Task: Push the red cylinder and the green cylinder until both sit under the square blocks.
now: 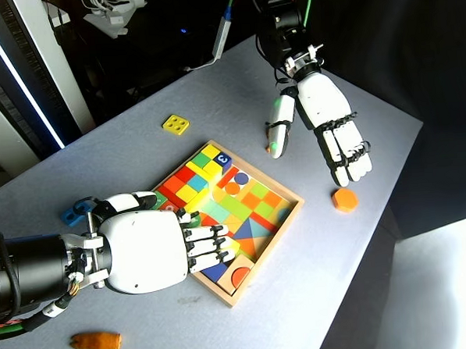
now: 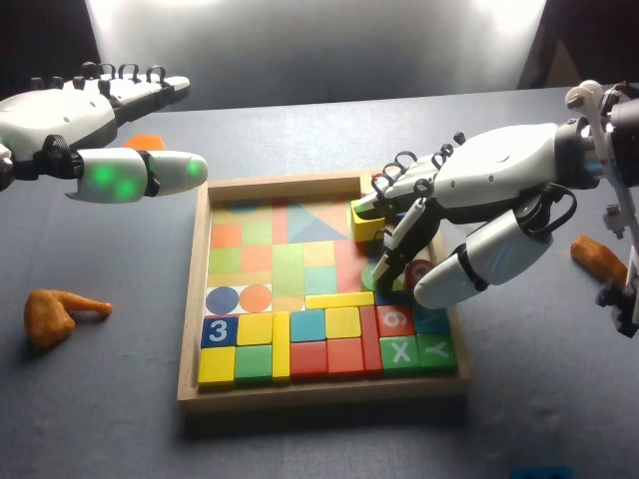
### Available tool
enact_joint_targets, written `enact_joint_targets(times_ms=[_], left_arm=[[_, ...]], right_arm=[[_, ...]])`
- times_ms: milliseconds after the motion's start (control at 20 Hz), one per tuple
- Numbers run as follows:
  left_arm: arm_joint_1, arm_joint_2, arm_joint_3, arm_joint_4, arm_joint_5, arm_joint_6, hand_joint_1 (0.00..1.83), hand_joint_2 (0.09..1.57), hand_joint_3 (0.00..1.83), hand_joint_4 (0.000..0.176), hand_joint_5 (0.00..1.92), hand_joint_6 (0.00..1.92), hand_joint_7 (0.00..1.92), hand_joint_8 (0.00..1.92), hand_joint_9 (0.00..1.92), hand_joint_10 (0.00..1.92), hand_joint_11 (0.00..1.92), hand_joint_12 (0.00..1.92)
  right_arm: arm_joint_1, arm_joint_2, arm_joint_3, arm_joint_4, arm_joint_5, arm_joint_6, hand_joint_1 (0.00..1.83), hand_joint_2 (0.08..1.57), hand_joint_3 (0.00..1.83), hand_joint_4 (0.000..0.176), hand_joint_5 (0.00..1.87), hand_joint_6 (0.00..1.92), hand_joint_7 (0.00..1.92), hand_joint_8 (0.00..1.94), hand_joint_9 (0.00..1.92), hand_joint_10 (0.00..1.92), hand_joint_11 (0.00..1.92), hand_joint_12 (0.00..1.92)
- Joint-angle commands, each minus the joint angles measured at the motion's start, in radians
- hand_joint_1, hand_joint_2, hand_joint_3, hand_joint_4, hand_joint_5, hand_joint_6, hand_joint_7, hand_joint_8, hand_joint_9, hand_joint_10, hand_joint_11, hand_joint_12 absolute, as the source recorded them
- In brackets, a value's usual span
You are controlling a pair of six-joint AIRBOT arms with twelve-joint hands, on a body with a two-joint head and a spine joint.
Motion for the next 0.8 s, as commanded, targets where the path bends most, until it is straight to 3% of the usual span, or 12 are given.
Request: enact_joint_targets(times_ms=[0, 100, 250, 400, 450, 700, 750], left_arm=[[-0.009, 0.006, 0.0, -0.012, -0.112, 0.0, 0.0, 1.11, 0.0, 0.113, 0.0, 0.0, 0.0, 0.0, 0.0, 0.0, 0.0, 0.0], [-0.008, 0.006, 0.0, -0.013, -0.112, 0.0, 0.0, 1.12, 0.0, 0.101, 0.0, 0.0, 0.0, 0.0, 0.0, 0.0, 0.0, 0.0], [-0.006, 0.006, 0.0, -0.015, -0.112, 0.0, 0.0, 1.11, 0.0, 0.112, 0.0, 0.0, 0.0, 0.0, 0.0, 0.0, 0.0, 0.0], [-0.006, 0.006, 0.0, -0.015, -0.112, 0.0, 0.0, 1.12, 0.0, 0.099, 0.0, 0.0, 0.0, 0.0, 0.0, 0.0, 0.0, 0.0], [-0.005, 0.006, 0.0, -0.015, -0.112, 0.0, 0.0, 1.12, 0.0, 0.106, 0.0, 0.0, 0.0, 0.0, 0.0, 0.0, 0.0, 0.0], [-0.001, 0.006, 0.0, -0.019, -0.114, 0.0, 0.0, 1.13, 0.0, 0.102, 0.0, 0.0, 0.0, 0.0, 0.0, 0.0, 0.0, 0.0], [0.0, 0.006, -0.001, -0.02, -0.114, 0.0, 0.0, 1.12, 0.0, 0.113, 0.0, 0.0, 0.0, 0.0, 0.0, 0.0, 0.0, 0.0]], right_arm=[[-0.006, 0.008, -0.005, 0.015, 0.015, 0.003, 0.15, 1.18, 0.0, 0.176, 0.68, 0.0, 0.0, 0.0, 0.0, 0.0, 0.0, 0.0], [-0.008, 0.011, -0.005, 0.014, 0.015, 0.006, 0.13, 1.19, 0.0, 0.176, 0.67, 0.01, 0.0, 0.0, 0.0, 0.0, 0.0, 0.0], [-0.013, 0.019, -0.01, 0.014, 0.015, 0.008, 0.15, 1.19, 0.0, 0.176, 0.67, 0.0, 0.0, 0.0, 0.0, 0.0, 0.0, 0.0], [-0.015, 0.023, -0.012, 0.014, 0.015, 0.009, 0.17, 1.19, 0.0, 0.176, 0.68, 0.01, 0.0, 0.0, 0.0, 0.0, 0.0, 0.0], [-0.015, 0.024, -0.012, 0.014, 0.015, 0.009, 0.19, 1.19, 0.0, 0.176, 0.69, 0.01, 0.0, 0.0, 0.0, 0.0, 0.0, 0.0], [-0.015, 0.027, -0.014, 0.013, 0.015, 0.01, 0.16, 1.19, 0.0, 0.176, 0.68, 0.0, 0.0, 0.0, 0.0, 0.0, 0.0, 0.0], [-0.015, 0.028, -0.014, 0.013, 0.015, 0.011, 0.16, 1.19, 0.0, 0.176, 0.68, 0.0, 0.0, 0.0, 0.0, 0.0, 0.0, 0.0]])
